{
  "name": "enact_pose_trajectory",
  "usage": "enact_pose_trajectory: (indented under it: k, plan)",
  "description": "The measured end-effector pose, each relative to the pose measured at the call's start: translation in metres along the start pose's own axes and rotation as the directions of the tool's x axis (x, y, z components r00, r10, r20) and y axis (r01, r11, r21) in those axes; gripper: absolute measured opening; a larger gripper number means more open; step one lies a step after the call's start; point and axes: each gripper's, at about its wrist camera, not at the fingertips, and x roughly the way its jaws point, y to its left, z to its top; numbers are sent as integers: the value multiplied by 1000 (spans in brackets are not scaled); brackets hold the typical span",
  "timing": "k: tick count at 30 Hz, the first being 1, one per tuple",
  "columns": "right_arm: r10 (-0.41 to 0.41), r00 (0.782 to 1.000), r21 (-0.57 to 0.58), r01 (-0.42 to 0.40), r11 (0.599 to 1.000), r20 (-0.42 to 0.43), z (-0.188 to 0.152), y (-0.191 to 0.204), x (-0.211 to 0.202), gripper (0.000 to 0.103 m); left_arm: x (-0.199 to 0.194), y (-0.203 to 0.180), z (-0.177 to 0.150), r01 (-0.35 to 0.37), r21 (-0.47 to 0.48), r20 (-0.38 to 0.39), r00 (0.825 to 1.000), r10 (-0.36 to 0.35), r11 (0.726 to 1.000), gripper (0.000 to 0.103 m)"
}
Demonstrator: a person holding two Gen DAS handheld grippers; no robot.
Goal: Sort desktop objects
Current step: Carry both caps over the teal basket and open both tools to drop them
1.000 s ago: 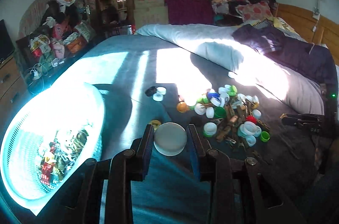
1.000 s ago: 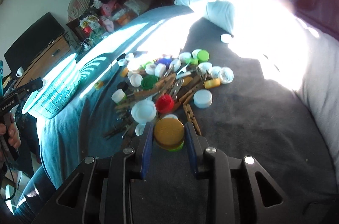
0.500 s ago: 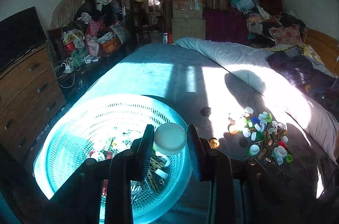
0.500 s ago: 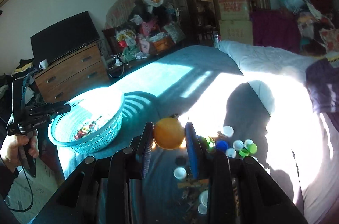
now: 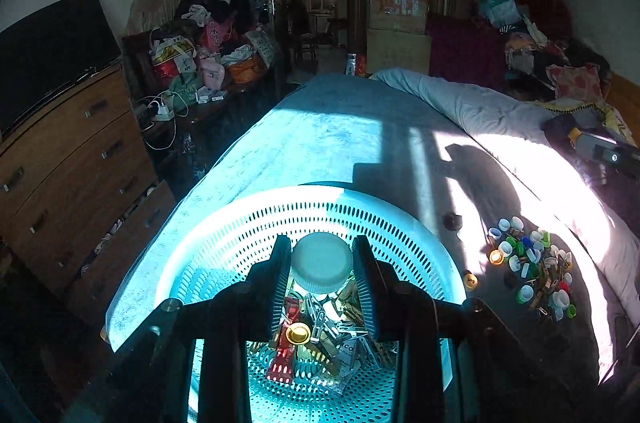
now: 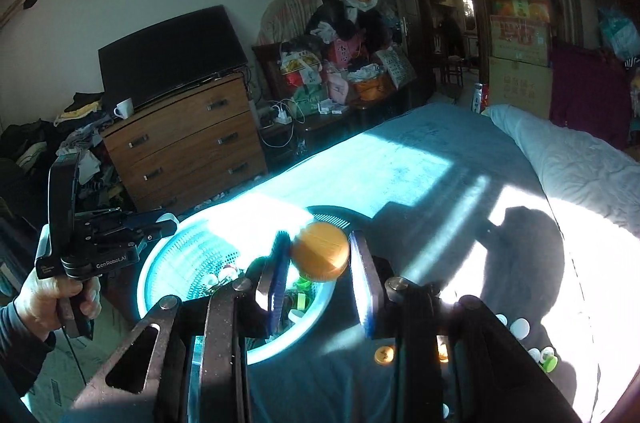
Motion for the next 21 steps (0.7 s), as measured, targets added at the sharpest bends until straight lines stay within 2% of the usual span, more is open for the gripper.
enact_pose_trajectory:
  k: [4,9,13,16,19,21]
  plan:
    - [24,999,-5,-24,1000,-36,16,19,28,28,8,21,8,-5,-2,-38,999,5,1000,32]
    - [65,989,8,-64,998,-133,30,35,67,28,34,34,17,7,16,-139,990,-4,1000,32]
    - [106,970,35,-100,994,-217,36,40,92,28,59,40,19,40,10,-238,971,-37,999,32]
    - [138,950,72,-122,990,-279,34,38,108,28,80,35,16,76,19,-317,946,-66,997,32]
    - [148,938,96,-124,988,-314,33,35,118,28,93,31,12,82,29,-358,931,-66,996,32]
    - [156,932,98,-131,987,-328,33,36,123,28,96,28,10,84,33,-367,928,-66,996,32]
